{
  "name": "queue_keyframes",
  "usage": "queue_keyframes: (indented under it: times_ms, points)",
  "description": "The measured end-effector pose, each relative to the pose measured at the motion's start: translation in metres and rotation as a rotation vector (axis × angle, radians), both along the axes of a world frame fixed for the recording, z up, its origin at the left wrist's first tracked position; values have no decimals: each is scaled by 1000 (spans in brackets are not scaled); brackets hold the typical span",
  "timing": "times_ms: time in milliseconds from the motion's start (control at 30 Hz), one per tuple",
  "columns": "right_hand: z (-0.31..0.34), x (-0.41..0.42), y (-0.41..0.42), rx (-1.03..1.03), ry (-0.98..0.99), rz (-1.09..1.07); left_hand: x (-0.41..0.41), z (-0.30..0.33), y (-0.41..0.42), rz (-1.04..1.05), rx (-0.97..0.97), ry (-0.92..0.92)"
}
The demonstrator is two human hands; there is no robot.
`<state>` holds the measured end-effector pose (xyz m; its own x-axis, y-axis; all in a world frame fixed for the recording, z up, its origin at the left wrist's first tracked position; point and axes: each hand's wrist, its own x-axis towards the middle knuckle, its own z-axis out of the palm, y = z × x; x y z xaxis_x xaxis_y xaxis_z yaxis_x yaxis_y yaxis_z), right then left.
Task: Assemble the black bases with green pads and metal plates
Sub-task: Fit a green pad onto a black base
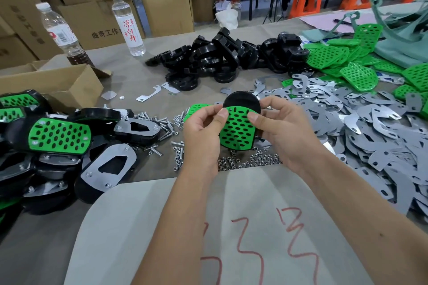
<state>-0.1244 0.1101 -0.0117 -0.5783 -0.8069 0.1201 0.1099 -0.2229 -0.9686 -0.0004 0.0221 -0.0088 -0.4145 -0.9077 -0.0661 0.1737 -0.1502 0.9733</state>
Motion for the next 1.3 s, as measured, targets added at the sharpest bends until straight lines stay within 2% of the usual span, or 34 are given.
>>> queue_keyframes:
  times_ms: [133, 200, 267, 367, 467, 600, 667, 767, 833, 900, 1033, 1100, 1233, 1300]
  points:
    - [3, 1, 2, 45, -67, 77, 0, -1, 1, -23, 50, -5]
    - [3, 6, 2, 43, -4, 45, -2, -1, 4, -43, 9, -19]
    - [1, 12, 1, 25, 88, 36, -6, -1, 10, -11, -122, -69]
    - [-2, 20, -2, -23, 145, 87, -7, -4, 14, 165, -431, -225]
    - [-1, 22, -4, -73, 105, 162, -2, -6, 7, 245, -511, -262]
    - [-2, 4, -3, 30, 315, 118, -3, -9, 0, 238, -472, -278]
    - [-1, -12, 2, 80, 430, -51, 0, -8, -6, 261, -381, -255]
    - [0, -35, 11, 195, 611, -374, 8, -5, -18, 327, -167, -114]
    - [-1, -37, 13, 251, 689, -455, 15, -3, -27, 408, -90, -76]
    - [-3, -29, 11, 271, 806, -422, 21, 0, -31, 491, -7, -41]
    - [-6, -2, 3, 245, 1074, -204, 32, 5, -37, 584, 226, 34]
    - [-5, 11, -1, 189, 1081, -124, 30, 5, -36, 589, 253, 24]
    - [-2, 43, -5, 77, 977, 72, 14, 3, -25, 573, 104, -26]
    - [-2, 53, -7, 60, 961, 105, 7, 1, -21, 581, 102, -36]
